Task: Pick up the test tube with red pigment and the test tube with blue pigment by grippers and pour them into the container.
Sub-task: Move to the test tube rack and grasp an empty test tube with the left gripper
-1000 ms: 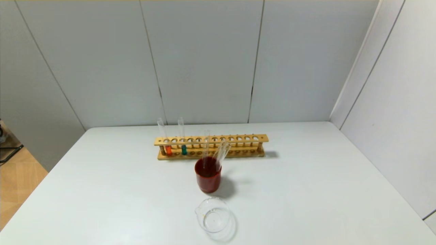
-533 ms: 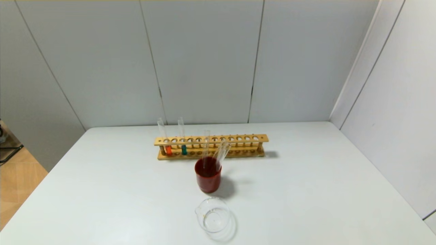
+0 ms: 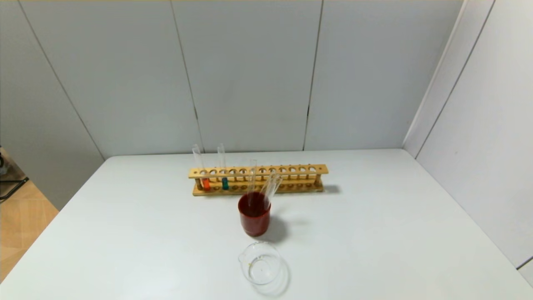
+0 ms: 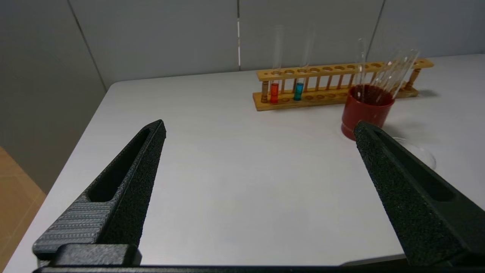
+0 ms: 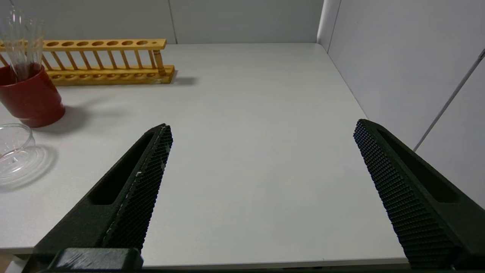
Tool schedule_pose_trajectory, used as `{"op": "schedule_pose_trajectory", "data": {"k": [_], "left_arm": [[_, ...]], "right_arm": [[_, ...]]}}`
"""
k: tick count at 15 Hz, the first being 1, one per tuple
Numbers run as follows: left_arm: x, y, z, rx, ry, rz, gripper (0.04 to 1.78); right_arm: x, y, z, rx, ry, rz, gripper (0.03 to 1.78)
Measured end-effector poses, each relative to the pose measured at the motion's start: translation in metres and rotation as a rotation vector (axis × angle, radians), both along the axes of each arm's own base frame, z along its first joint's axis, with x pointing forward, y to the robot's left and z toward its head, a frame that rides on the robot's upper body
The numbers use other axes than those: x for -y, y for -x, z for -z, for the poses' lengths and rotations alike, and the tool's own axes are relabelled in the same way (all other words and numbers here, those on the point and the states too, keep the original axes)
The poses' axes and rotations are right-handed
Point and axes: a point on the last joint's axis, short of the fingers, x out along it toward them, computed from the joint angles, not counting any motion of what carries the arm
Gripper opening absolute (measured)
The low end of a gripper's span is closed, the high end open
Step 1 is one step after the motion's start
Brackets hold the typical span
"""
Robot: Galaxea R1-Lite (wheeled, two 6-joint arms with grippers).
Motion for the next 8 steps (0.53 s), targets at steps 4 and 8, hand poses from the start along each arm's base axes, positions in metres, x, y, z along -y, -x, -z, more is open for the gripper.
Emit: {"op": "schedule_pose_trajectory", "data": {"k": [4, 8], "left_arm": [[0.0, -0.003, -0.051, 0.002, -0.002, 0.026, 1.75], [0.001, -0.039, -0.106, -0.036, 0.001, 0.039, 1.75]], "right_arm": [[0.0, 0.0, 0.0, 0.0, 0.0, 0.0, 1.75], [0.0, 0.0, 0.0, 0.0, 0.0, 0.0, 1.75]]}}
